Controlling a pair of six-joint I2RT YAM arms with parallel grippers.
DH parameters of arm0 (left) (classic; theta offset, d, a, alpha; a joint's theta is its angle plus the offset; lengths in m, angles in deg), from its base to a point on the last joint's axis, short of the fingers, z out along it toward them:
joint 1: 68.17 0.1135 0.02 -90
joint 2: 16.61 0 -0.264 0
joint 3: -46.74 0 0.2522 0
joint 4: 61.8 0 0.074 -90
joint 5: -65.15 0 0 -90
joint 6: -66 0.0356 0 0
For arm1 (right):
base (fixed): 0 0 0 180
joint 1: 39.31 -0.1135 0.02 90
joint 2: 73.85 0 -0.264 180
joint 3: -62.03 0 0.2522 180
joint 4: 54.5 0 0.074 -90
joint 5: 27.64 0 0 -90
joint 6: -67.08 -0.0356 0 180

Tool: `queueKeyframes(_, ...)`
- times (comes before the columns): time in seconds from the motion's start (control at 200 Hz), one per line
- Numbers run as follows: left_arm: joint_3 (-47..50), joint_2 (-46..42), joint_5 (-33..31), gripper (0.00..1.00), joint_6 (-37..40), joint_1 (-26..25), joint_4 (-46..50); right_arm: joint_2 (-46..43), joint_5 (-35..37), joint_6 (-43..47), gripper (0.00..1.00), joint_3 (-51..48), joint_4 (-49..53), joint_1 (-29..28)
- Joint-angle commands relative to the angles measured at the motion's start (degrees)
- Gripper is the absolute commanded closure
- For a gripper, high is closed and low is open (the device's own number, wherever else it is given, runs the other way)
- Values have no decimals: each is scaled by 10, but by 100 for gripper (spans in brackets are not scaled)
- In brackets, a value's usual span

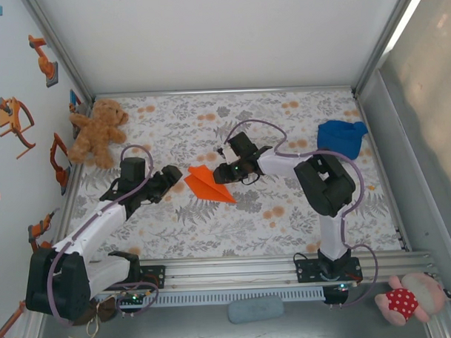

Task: Fold a paper plane with a square sheet of paper (pick it up from the middle)
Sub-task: Turn over the paper at the center of the table.

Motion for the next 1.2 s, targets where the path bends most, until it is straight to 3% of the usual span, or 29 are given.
queueKeyframes(0.0,1,0,7,20,-4,-3,-8,1,-52,14,72,15,-18,1)
queueKeyframes(0.366,1,9,46,20,-1,-11,-39,-14,-84,10,100,7,-41,2)
queueKeyframes(0.631,0,-14,104,22,-14,-24,-116,-110,-90,-56,100,-22,-102,12)
queueKeyframes(0.876,0,-35,134,22,-53,-47,-221,-190,-98,-195,100,-47,-187,30)
queueKeyframes(1.192,-44,30,155,28,-70,-92,-313,-219,-126,-344,100,-74,-307,31)
